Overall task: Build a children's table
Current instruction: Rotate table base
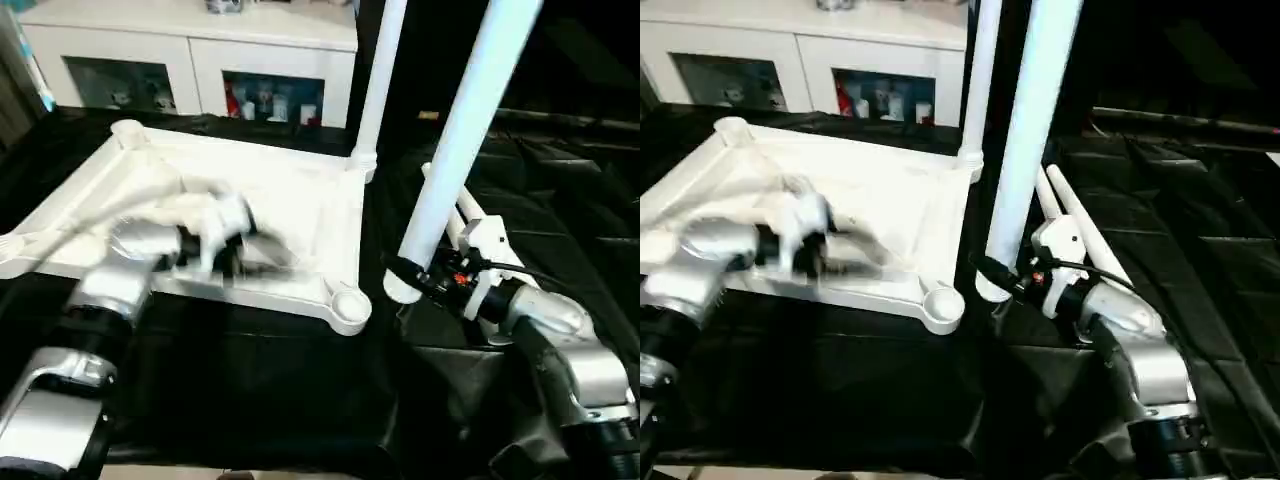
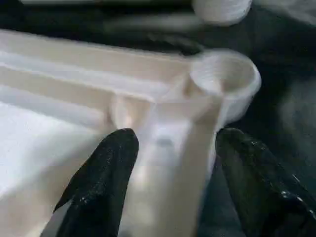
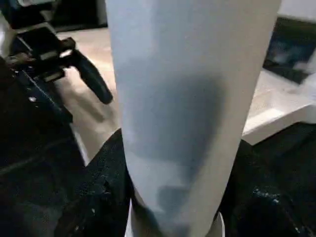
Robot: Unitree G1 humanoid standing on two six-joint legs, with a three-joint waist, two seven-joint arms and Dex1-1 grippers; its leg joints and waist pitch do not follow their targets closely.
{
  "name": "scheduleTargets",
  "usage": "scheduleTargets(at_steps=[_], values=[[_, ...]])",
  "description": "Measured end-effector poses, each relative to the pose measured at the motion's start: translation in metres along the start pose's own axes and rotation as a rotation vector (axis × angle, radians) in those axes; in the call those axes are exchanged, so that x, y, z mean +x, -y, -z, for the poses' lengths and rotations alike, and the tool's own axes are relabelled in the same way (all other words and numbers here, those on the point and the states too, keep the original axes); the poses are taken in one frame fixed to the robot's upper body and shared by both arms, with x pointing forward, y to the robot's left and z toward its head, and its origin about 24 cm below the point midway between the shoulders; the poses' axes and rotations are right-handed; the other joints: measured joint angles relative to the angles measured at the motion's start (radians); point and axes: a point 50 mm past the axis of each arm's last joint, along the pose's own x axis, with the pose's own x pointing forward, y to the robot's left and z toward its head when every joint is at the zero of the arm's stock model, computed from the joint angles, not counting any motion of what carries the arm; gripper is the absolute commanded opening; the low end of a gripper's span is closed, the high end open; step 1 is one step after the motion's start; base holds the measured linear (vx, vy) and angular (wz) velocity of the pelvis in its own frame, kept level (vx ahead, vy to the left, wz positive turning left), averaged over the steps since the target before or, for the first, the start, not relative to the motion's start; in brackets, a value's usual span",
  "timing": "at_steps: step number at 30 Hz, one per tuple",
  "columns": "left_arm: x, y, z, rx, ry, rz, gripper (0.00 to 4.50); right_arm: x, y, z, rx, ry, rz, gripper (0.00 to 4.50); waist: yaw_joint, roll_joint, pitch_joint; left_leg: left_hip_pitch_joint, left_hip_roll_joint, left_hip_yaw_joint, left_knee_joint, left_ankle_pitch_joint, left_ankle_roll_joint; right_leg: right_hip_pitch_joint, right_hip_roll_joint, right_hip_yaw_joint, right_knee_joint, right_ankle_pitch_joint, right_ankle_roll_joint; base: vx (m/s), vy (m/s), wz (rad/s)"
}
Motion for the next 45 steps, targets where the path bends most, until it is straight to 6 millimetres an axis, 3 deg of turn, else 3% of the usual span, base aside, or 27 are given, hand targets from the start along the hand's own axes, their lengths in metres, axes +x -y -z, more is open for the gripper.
scheduleTargets(at_steps=[6, 13, 31, 39, 45], values=[[0.002, -0.002, 0.002, 0.008, -0.07, 0.068, 2.23, 0.004, -0.006, 0.004, 0.013, -0.029, -0.049, 1.91, 0.001, 0.0, 0.0, 0.0, 0.009, 0.012, 0.0, 0.001, 0.0, 0.001, -0.001, -0.003, -0.001, 0.0, 0.0, 0.0, 0.0, 0.0], [0.002, 0.0, 0.009, 0.007, -0.137, 0.126, 1.65, 0.006, -0.008, 0.004, 0.017, -0.03, -0.056, 1.91, 0.002, 0.0, 0.0, -0.001, 0.009, 0.012, 0.0, 0.001, 0.0, 0.001, -0.002, -0.004, -0.002, 0.0, 0.0, 0.0, 0.0, 0.0], [0.005, -0.008, 0.005, 0.103, -0.188, 0.141, 0.16, 0.008, -0.009, 0.004, 0.013, -0.032, -0.065, 1.91, 0.001, 0.0, 0.0, -0.001, 0.012, 0.013, 0.0, 0.002, 0.0, 0.002, -0.002, -0.008, -0.003, 0.0, -0.001, 0.0, 0.0, 0.0], [0.007, -0.006, 0.005, 0.11, -0.202, 0.142, 0.0, 0.02, -0.008, -0.003, 0.023, 0.002, -0.008, 1.91, -0.007, 0.001, 0.0, 0.0, 0.013, 0.014, 0.0, 0.002, 0.0, 0.002, -0.002, -0.008, -0.003, 0.0, -0.001, 0.0, 0.0, 0.0], [0.023, 0.0, 0.0, 0.029, -0.163, 0.082, 0.0, 0.027, 0.014, -0.018, 0.127, 0.069, 0.156, 1.91, -0.003, 0.002, -0.001, 0.001, 0.013, 0.017, 0.0, 0.002, -0.001, 0.003, -0.003, -0.008, -0.003, 0.0, -0.002, 0.0, 0.0, 0.0]])
